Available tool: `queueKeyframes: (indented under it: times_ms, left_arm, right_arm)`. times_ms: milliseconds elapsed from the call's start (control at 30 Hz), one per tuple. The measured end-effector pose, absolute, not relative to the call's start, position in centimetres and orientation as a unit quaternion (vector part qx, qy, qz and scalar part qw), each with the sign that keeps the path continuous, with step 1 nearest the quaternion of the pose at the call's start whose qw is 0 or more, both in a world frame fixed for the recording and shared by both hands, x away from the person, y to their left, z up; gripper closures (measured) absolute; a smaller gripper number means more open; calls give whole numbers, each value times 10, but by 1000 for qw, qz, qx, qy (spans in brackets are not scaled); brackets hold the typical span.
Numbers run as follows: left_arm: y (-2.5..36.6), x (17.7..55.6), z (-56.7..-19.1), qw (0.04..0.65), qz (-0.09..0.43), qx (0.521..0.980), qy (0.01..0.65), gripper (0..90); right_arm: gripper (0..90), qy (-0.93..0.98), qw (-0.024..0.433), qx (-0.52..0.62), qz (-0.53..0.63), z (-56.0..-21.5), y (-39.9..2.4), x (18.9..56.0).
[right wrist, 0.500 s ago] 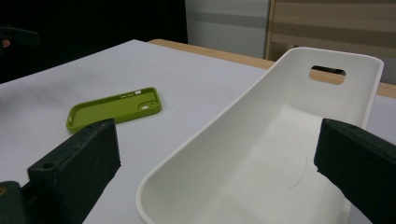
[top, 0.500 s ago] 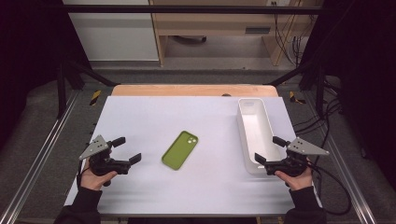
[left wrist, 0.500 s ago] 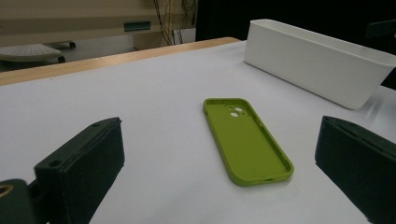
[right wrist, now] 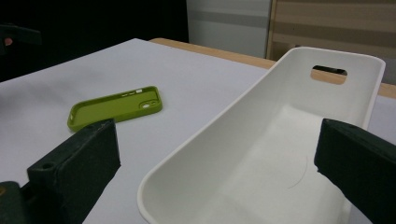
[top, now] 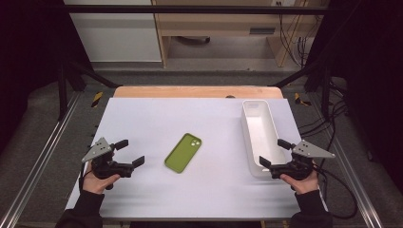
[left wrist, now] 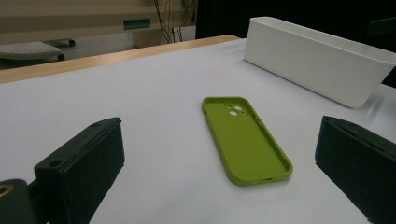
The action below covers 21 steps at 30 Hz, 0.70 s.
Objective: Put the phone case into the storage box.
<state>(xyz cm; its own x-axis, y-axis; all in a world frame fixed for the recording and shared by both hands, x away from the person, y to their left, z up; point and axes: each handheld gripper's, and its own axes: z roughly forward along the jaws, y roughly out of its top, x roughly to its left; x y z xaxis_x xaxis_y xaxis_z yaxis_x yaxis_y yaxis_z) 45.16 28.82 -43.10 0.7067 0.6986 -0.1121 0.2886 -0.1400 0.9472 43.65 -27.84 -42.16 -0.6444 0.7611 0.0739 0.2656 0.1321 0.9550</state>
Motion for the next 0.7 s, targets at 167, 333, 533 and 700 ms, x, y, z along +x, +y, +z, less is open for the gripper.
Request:
queueKeyframes:
  times_ms: [167,333,533,700]
  left_arm:
    - [285,453,-431,558,179,736,339,10]
    - [280,453,-429,551,179,740,341,10]
    - [274,454,-427,544,179,746,341,10]
    - [269,455,-425,539,177,748,343,9]
  right_arm:
    - [6,720,223,356,552,-422,-278,437]
    - [6,720,224,356,552,-421,-278,436]
    - [6,720,223,356,552,-421,-279,436]
    - [6,721,224,355,552,-420,-280,436]
